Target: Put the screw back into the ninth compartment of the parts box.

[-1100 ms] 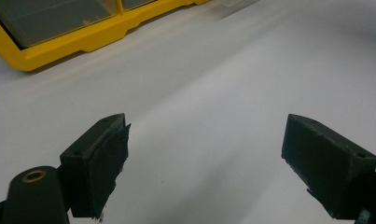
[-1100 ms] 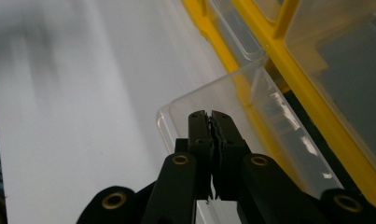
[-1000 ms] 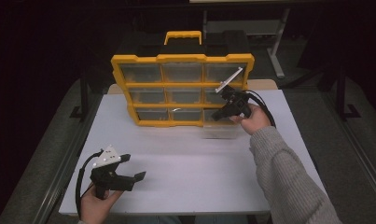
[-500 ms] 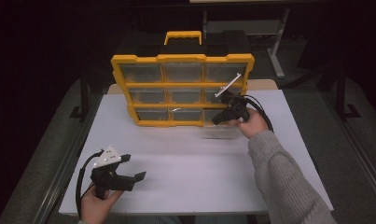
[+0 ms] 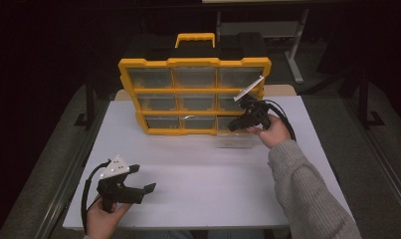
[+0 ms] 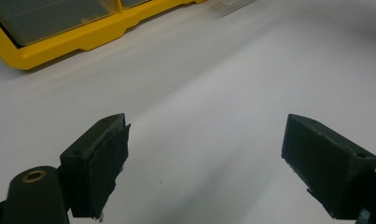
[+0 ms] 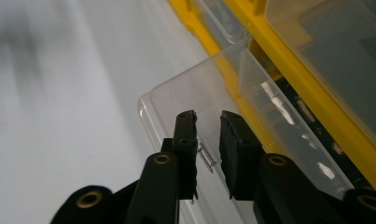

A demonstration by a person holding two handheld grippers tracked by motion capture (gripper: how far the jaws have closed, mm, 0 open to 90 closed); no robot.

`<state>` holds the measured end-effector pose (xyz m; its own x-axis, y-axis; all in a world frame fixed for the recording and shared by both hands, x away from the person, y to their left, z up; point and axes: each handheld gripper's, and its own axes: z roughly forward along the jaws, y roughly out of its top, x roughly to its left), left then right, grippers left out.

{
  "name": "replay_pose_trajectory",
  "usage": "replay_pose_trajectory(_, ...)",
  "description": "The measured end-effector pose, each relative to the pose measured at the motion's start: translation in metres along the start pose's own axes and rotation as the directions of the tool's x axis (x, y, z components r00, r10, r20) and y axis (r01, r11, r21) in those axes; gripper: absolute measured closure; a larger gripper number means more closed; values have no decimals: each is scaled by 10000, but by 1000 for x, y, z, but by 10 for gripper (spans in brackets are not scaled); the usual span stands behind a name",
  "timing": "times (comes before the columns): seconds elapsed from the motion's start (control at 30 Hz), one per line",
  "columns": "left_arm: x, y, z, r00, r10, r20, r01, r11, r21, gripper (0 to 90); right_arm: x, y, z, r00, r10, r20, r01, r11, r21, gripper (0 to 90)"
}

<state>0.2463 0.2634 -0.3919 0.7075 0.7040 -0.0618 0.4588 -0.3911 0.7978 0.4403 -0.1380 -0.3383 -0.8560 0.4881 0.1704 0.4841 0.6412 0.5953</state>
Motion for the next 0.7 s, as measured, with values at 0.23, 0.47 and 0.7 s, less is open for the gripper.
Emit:
replay_pose_trajectory(0.23, 0, 1, 0, 10000, 78, -11, -78, 10000, 30, 142, 9, -6, -13, 9999, 59, 88, -56, 9993, -378, 674)
replay_pose_trajectory(0.47, -1, 1, 0, 10000, 66, -14, -65, 10000, 25, 142, 16, -16, -27, 9995, 301, 116, -293, 9976, -630, 611)
replay_pose_trajectory(0.7, -1, 1, 1, 10000, 79, -12, -79, 9999, 65, 142, 21, -36, -43, 9979, 456, 465, -406, 9940, -1019, 516)
